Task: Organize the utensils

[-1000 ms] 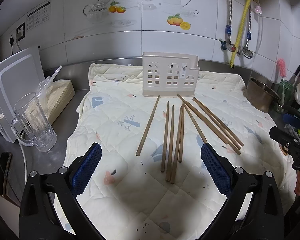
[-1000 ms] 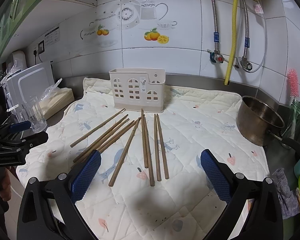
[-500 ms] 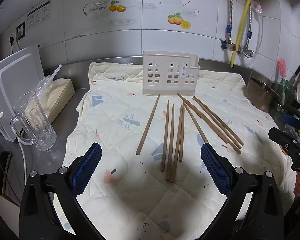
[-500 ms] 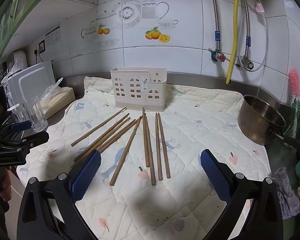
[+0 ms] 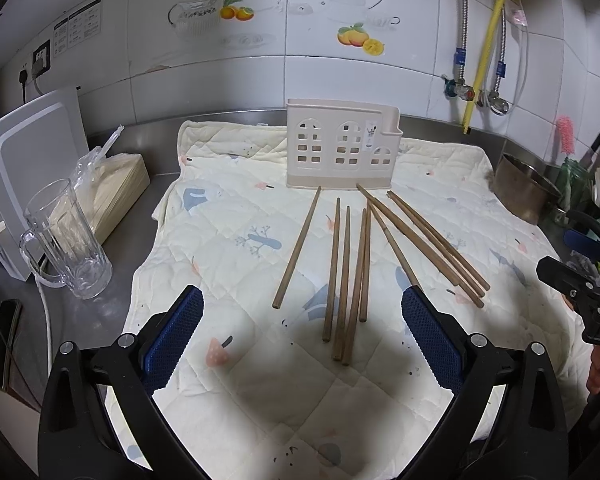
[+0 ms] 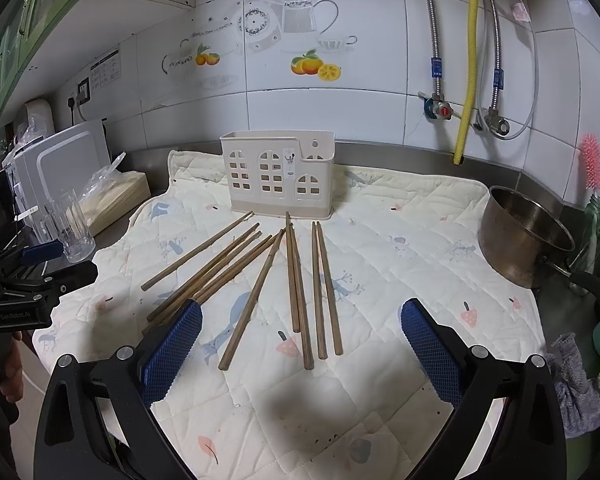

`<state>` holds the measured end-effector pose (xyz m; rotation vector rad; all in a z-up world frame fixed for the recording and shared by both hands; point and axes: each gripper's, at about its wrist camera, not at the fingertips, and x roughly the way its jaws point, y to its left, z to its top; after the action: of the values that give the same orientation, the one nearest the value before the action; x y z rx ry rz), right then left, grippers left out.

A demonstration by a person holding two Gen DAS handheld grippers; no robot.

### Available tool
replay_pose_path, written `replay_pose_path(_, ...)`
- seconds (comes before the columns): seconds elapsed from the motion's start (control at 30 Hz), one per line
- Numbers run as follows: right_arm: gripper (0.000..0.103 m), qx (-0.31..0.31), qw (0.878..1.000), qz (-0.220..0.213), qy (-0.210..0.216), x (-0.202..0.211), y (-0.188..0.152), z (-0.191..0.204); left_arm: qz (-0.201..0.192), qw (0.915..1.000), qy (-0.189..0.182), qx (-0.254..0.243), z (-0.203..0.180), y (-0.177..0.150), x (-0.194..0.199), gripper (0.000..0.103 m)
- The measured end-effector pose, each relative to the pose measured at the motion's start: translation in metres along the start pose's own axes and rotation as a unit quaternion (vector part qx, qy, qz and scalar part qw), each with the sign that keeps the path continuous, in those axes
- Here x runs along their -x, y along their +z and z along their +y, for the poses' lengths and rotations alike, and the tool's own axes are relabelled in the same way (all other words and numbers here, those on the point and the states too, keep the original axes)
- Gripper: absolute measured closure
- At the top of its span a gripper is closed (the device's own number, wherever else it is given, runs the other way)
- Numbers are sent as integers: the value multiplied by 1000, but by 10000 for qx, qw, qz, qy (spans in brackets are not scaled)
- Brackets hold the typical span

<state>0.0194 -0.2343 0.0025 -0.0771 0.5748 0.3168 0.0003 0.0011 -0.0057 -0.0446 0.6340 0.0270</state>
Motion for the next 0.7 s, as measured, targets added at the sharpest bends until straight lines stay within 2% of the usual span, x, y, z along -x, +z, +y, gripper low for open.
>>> replay_pose_path(0.7,6,-1,10000,13,36,-3,0,1,26,10000,1,-12,1,0,-1,5)
